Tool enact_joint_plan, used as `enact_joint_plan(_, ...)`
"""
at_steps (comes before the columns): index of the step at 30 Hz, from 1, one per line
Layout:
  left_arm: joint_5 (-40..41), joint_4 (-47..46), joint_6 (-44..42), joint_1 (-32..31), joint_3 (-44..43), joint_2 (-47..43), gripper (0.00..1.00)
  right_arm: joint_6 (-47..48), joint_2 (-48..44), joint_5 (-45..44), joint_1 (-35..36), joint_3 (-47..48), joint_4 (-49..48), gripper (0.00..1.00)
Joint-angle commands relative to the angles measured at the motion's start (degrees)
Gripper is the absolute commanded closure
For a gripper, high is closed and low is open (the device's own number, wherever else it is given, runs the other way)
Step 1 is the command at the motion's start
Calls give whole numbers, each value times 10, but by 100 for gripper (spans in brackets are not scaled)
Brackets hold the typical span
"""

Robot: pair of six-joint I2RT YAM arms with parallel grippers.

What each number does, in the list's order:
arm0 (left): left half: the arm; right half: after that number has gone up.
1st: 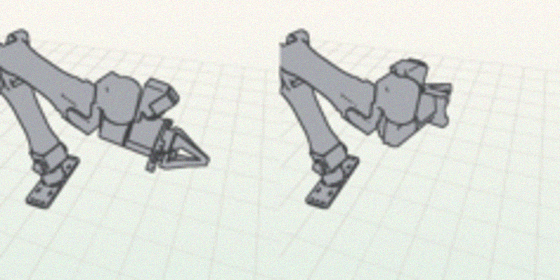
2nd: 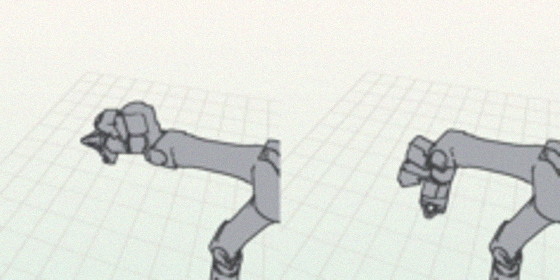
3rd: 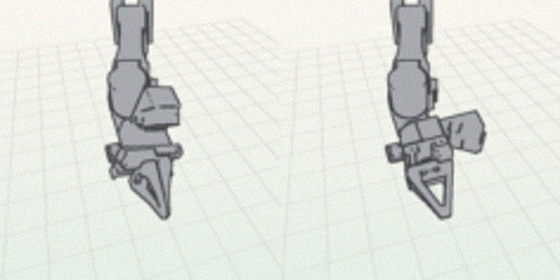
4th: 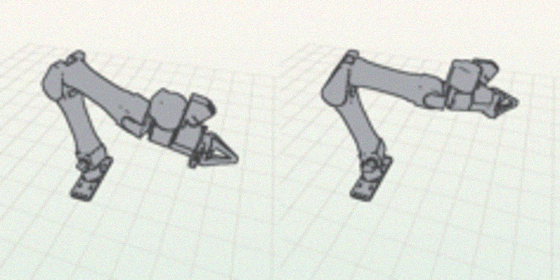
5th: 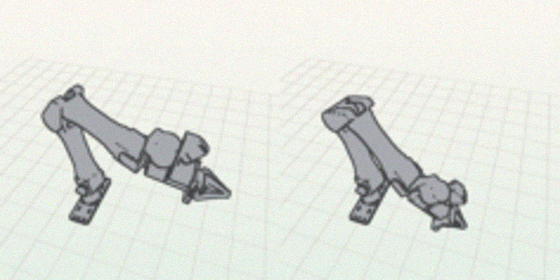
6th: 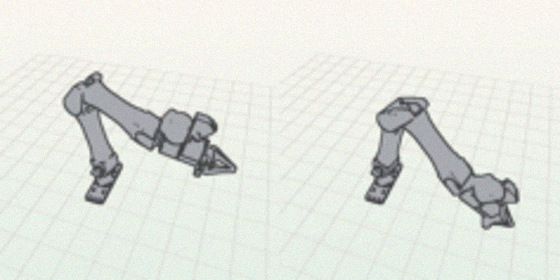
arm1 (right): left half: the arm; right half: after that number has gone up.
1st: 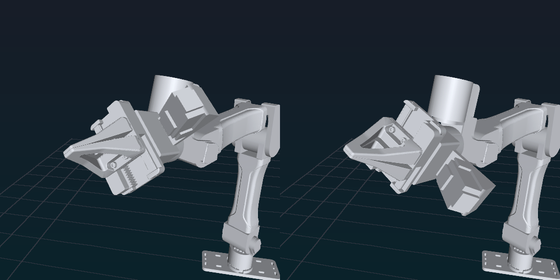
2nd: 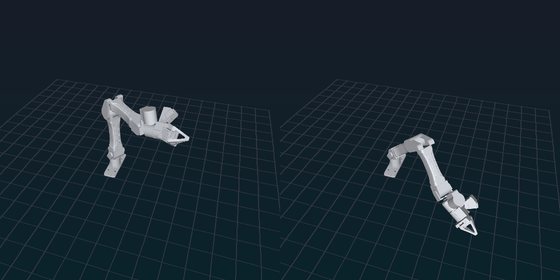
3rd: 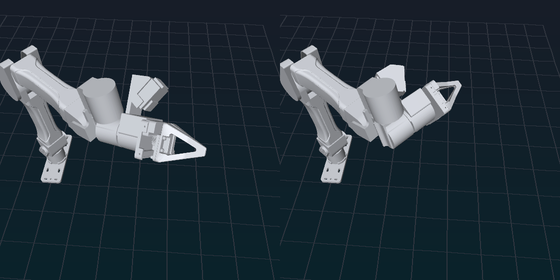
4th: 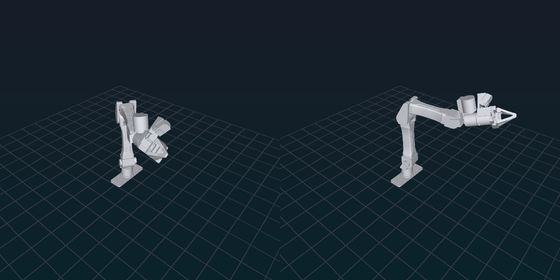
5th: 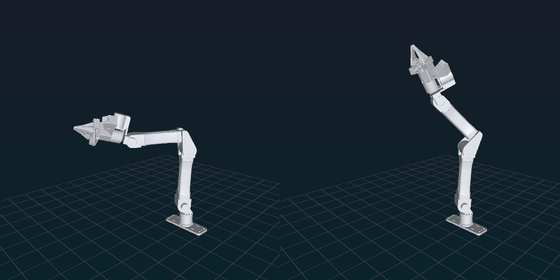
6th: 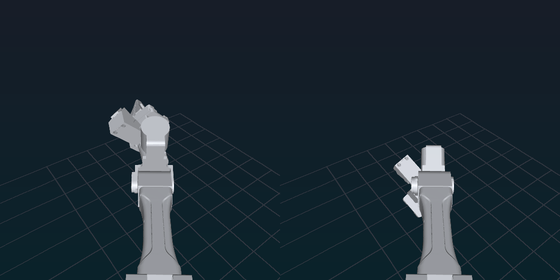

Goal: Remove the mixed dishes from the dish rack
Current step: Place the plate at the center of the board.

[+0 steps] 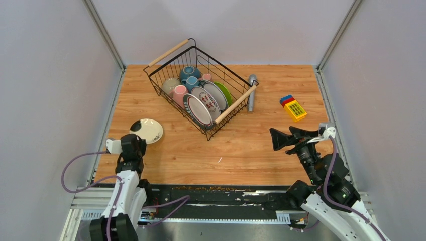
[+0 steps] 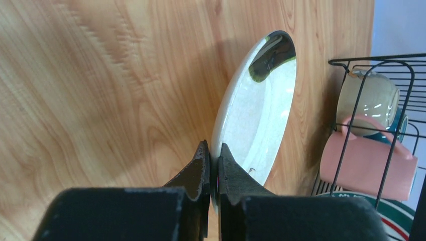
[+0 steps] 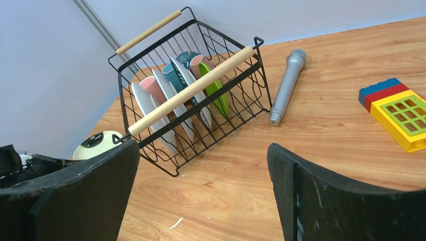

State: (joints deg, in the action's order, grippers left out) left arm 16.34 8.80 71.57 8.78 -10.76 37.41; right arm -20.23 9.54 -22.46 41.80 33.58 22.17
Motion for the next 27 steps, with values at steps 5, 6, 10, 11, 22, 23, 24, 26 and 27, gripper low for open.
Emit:
enact_joint_plan(5,-34,-161,-1,49,-17,111,81,12,12,4,-1,1,-2,0)
enact_joint_plan(6,-40,-164,-3,52,-21,129,73,13,14,7,-2,1,-3,0)
enact_joint_plan(10,-73,-169,-16,65,-32,175,56,17,23,14,-1,4,-2,1)
enact_joint_plan(11,-84,-168,-16,69,-34,180,50,18,25,15,-1,5,-3,1)
enact_joint_plan(22,-144,-17,-81,73,-98,179,1,31,67,41,-1,38,9,1)
enact_joint_plan(23,-146,-5,-88,73,-111,178,0,34,75,44,-1,45,12,0)
enact_joint_plan(24,-151,21,-101,73,-116,173,0,36,82,47,-1,52,14,0)
enact_joint_plan(26,-155,61,-120,73,-135,165,0,41,98,54,-2,67,16,0)
enact_joint_plan(27,-157,75,-127,73,-148,162,0,43,107,57,-2,75,18,0)
